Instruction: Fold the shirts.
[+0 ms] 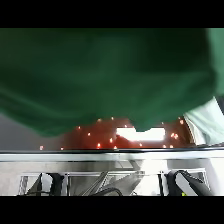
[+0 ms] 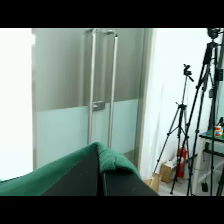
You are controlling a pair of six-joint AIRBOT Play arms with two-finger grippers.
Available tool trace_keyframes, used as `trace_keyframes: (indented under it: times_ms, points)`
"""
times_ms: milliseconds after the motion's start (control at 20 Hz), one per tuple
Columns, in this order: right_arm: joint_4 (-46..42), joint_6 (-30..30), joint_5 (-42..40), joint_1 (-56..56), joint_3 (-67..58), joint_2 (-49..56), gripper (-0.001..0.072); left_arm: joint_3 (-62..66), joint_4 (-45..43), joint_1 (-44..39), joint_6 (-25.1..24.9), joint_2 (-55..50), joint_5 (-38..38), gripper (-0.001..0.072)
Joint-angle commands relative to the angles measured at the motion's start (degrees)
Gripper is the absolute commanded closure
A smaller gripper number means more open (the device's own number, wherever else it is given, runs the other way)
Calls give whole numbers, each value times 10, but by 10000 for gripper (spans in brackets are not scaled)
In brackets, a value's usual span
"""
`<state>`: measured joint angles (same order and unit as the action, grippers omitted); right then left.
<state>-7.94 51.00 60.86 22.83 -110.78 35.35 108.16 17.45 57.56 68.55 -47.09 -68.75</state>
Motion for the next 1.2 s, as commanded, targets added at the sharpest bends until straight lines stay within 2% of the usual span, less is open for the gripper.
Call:
trace_keyframes:
  times_ms: [0,50,150,250,300,400,450,550,700,850,950,1050,1150]
  points:
    - [-38,31,17,4,-14,21,687,69,-260,-23,103,-15,-21,689]
    - [-39,37,39,4,-10,42,687,76,-341,-60,122,-31,-38,689]
    - [-38,57,80,4,4,94,688,48,-419,-161,129,-67,-57,689]
    - [-32,61,110,-9,40,148,688,-20,-500,-300,130,-113,-61,690]
    - [-40,60,112,-27,68,177,688,-59,-568,-370,129,-139,-49,690]
    - [-87,47,94,-70,126,238,688,-134,-725,-497,134,-205,17,689]
    - [-128,47,71,-88,150,271,688,-165,-800,-539,159,-244,61,689]
    - [-191,47,31,-107,175,357,688,-202,-893,-573,192,-332,136,689]
    - [-171,21,-21,-108,174,499,688,-166,-899,-553,194,-492,164,689]
    - [-92,-15,-80,-109,149,604,688,-44,-841,-527,191,-640,156,689]
    - [-62,-29,-90,-108,102,654,688,48,-786,-516,183,-695,152,689]
    - [-69,-28,-90,-104,54,678,688,118,-774,-515,183,-719,130,689]
    - [-100,-28,-87,-98,42,676,689,121,-775,-515,183,-715,119,689]
